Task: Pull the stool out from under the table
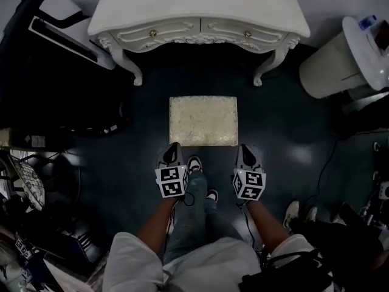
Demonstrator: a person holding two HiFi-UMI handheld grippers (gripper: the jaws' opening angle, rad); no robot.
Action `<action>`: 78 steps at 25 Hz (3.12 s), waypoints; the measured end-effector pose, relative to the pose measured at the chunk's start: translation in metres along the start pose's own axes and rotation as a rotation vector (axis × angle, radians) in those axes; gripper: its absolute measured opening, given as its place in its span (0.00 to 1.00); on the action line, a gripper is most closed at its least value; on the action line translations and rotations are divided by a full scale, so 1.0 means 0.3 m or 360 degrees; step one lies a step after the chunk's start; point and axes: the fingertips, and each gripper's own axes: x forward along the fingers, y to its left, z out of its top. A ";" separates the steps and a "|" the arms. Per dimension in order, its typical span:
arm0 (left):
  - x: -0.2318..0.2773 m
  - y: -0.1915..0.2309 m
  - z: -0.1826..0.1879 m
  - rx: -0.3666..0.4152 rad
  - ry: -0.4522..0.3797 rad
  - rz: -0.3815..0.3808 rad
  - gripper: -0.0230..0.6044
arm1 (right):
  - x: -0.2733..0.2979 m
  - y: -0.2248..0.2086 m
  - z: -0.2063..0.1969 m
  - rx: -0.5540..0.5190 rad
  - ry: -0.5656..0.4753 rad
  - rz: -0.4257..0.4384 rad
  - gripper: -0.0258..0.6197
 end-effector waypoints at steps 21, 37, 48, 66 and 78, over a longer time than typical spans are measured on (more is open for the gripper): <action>-0.657 -0.354 0.714 -0.0006 -0.0660 -0.0069 0.05 | -0.594 0.163 0.754 0.0024 -0.0555 0.0232 0.04; -0.960 -0.501 0.655 -0.0002 -0.0697 -0.0114 0.05 | -0.867 0.117 0.722 0.0215 -0.0579 0.0282 0.04; -1.057 -0.455 0.660 -0.0021 -0.0759 -0.0184 0.05 | -0.951 0.273 0.709 0.0105 -0.0602 0.0313 0.04; -1.214 -0.390 0.478 0.0050 -0.0697 -0.0312 0.05 | -1.094 0.480 0.538 0.0187 -0.0591 0.0246 0.04; -1.274 -0.428 0.475 0.0104 -0.0731 -0.0345 0.05 | -1.156 0.500 0.507 0.0166 -0.0602 0.0244 0.04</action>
